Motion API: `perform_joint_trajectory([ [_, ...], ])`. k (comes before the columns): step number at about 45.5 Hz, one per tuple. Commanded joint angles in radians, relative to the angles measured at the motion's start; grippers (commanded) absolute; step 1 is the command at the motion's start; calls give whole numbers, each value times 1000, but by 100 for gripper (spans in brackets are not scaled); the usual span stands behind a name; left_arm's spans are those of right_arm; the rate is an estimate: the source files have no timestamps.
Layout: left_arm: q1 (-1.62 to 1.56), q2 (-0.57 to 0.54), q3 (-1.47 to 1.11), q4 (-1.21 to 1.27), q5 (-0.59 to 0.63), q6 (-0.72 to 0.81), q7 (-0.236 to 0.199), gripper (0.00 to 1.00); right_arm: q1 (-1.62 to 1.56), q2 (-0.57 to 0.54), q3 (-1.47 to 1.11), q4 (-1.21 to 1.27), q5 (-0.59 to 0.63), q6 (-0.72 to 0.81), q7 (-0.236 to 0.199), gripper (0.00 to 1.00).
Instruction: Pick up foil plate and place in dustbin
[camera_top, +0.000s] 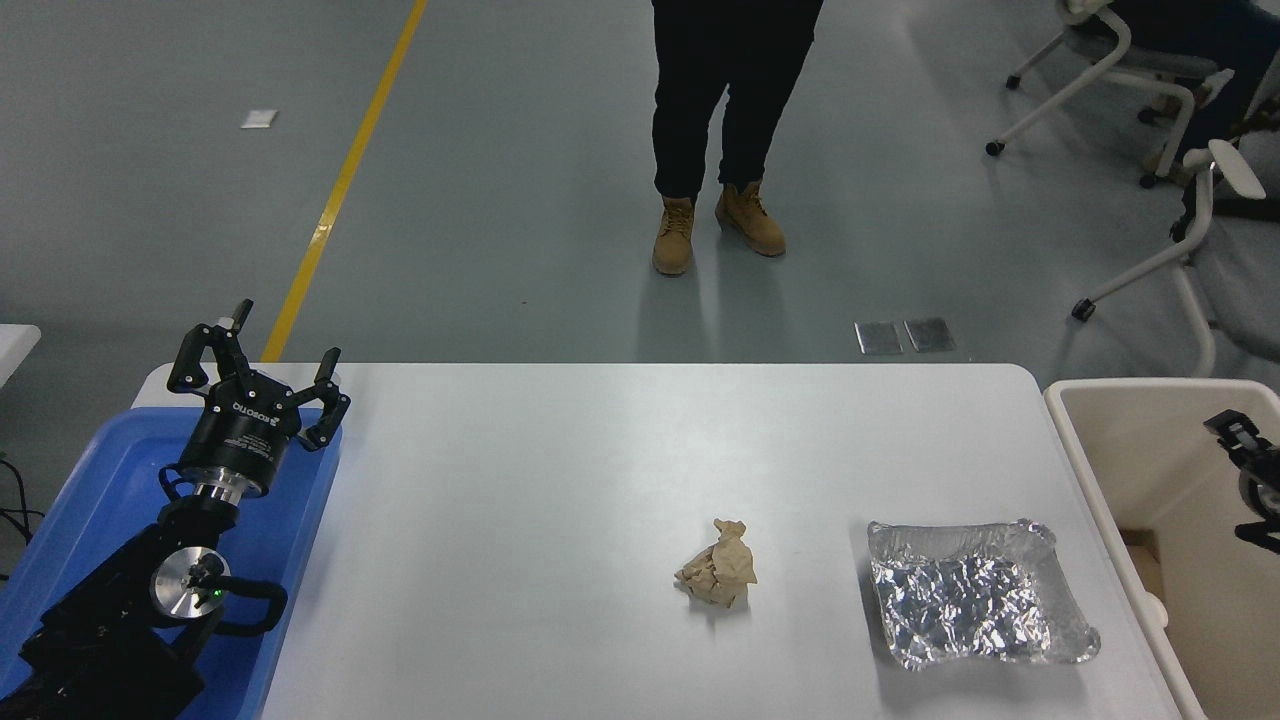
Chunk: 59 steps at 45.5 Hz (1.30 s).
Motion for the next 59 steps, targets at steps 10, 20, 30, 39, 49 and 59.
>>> perform_joint_trajectory([
  [10, 0, 0, -1, 0, 0, 2, 0, 98, 725, -64, -299, 608, -137, 255, 1, 100],
  [20, 0, 0, -1, 0, 0, 2, 0, 98, 960, -66, -360, 814, -249, 378, -4, 100],
  [30, 0, 0, -1, 2, 0, 2, -2, 98, 1124, -66, -367, 935, -289, 508, -4, 100],
  [39, 0, 2, -1, 2, 0, 2, -2, 98, 1239, -67, -365, 967, -292, 628, -2, 100],
  [49, 0, 2, -1, 2, 0, 2, -2, 98, 1298, -70, -364, 967, -336, 692, -2, 100],
  [59, 0, 2, -1, 2, 0, 2, -2, 98, 1255, -72, -365, 964, -395, 687, -1, 100],
])
